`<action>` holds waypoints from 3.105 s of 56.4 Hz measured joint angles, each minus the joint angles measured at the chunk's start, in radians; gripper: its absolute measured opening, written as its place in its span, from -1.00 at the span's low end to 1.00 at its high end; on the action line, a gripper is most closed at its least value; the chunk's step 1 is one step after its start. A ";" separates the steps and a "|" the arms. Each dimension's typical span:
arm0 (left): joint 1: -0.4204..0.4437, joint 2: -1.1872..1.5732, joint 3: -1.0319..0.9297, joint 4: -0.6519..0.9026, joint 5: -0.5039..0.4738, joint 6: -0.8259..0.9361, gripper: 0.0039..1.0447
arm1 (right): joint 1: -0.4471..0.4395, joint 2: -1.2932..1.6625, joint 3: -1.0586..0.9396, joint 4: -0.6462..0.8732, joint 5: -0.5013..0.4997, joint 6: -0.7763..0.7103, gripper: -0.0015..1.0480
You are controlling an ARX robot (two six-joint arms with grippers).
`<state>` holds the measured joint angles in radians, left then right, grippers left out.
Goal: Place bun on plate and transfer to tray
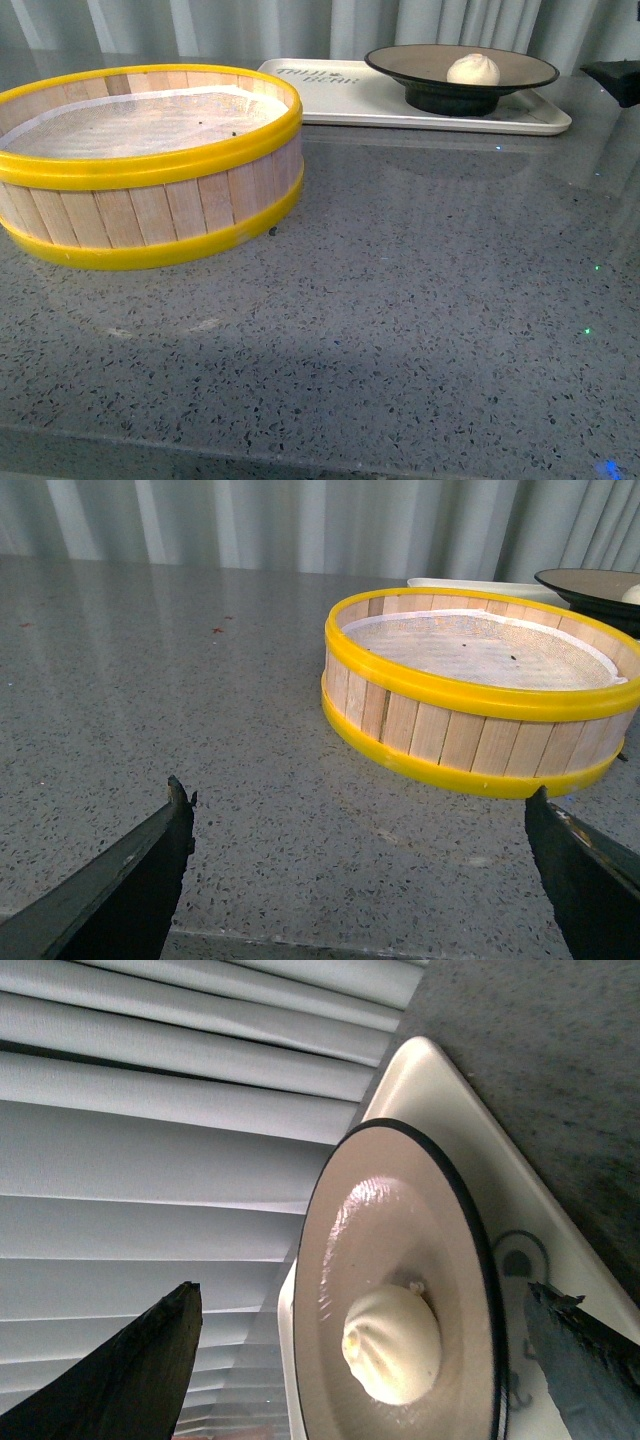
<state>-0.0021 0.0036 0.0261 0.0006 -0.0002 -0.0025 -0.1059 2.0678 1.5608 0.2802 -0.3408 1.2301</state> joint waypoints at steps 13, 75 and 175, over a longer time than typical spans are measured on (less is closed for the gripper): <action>0.000 0.000 0.000 0.000 0.000 0.000 0.88 | -0.087 -0.333 -0.388 0.033 0.246 -0.143 0.84; 0.000 0.000 0.000 0.000 0.000 0.000 0.88 | 0.103 -1.647 -1.472 0.047 0.340 -1.229 -0.97; 0.000 0.000 0.000 0.000 0.000 0.000 0.88 | 0.103 -2.064 -1.555 -0.280 0.340 -1.230 0.83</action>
<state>-0.0021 0.0032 0.0261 0.0006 -0.0002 -0.0025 -0.0029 0.0036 0.0059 0.0006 -0.0010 0.0002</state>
